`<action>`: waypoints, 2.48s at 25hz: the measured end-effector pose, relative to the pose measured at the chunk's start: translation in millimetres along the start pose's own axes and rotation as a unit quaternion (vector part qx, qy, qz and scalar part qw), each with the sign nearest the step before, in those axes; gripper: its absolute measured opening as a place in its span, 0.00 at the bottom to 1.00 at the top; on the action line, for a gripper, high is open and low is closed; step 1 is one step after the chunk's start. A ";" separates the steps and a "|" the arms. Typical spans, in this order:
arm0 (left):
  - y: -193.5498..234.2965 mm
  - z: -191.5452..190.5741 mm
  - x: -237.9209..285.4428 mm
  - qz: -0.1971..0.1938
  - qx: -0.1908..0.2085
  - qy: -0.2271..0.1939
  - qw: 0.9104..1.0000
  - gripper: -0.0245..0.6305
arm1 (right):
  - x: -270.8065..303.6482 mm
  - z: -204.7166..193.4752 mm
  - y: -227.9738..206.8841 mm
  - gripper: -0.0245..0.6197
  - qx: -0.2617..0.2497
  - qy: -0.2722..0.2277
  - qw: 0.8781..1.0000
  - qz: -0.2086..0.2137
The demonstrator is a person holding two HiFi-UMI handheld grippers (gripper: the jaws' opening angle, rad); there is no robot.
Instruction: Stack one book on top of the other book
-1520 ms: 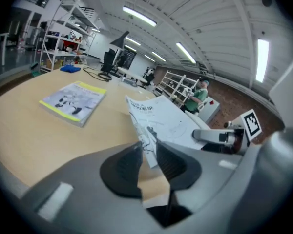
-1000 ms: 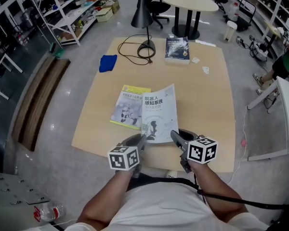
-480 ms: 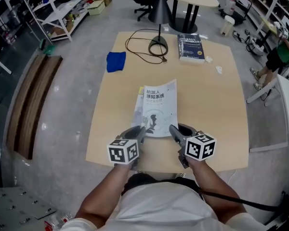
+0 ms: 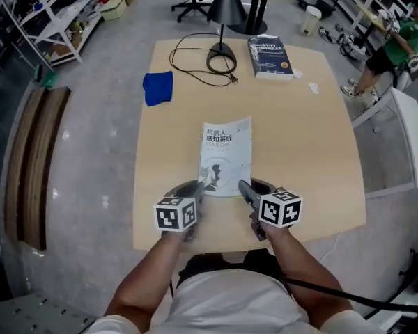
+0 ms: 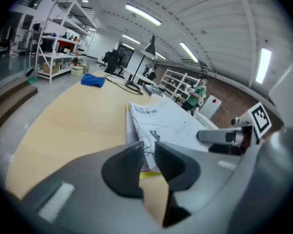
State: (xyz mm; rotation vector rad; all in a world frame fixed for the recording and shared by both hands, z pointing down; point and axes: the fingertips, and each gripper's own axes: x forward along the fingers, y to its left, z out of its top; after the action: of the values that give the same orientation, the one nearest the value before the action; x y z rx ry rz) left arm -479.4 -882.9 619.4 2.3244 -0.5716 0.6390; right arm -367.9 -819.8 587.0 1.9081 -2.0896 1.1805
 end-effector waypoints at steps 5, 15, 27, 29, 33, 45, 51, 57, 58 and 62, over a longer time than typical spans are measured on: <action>9.5 -12.8 9.9 -0.006 -0.016 0.024 1.000 0.14 | 6.2 -20.7 -18.3 0.17 0.043 0.026 0.999 -0.018; 23.6 -24.6 20.0 0.000 -0.013 0.049 0.999 0.13 | 15.7 -43.8 -38.7 0.21 0.059 0.075 0.995 -0.034; 14.6 -38.6 -1.0 -0.064 0.189 0.168 0.965 0.43 | 3.0 -78.8 -35.8 0.49 -0.189 0.221 0.957 -0.015; 11.4 -56.4 4.3 -0.058 0.259 0.212 0.941 0.43 | 7.5 -85.8 -40.2 0.49 -0.244 0.247 0.937 -0.035; 12.9 -83.8 23.5 -0.030 0.346 0.270 0.898 0.43 | 15.7 -84.6 -47.7 0.49 -0.317 0.276 0.905 -0.058; 19.7 -84.4 29.0 0.006 0.350 0.296 0.889 0.27 | 22.3 -85.8 -48.0 0.49 -0.327 0.277 0.902 -0.054; 10.6 -85.3 29.8 0.003 0.318 0.277 0.906 0.26 | 18.2 -82.8 -54.5 0.46 -0.340 0.289 0.893 -0.056; 8.7 -87.0 32.4 0.013 0.307 0.283 0.909 0.26 | 18.1 -83.6 -56.1 0.45 -0.356 0.300 0.882 -0.076; 8.1 -87.3 32.7 0.015 0.302 0.281 0.911 0.26 | 17.8 -83.6 -56.4 0.45 -0.358 0.299 0.881 -0.081; 1.7 -89.9 31.8 0.010 0.287 0.275 0.918 0.25 | 14.4 -83.7 -59.5 0.45 -0.369 0.295 0.877 -0.088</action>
State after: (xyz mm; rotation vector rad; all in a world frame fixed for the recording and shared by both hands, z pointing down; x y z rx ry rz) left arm -481.4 -829.8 698.6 2.4735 -0.1460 1.5752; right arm -354.7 -779.6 681.7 1.1567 -1.6312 0.6439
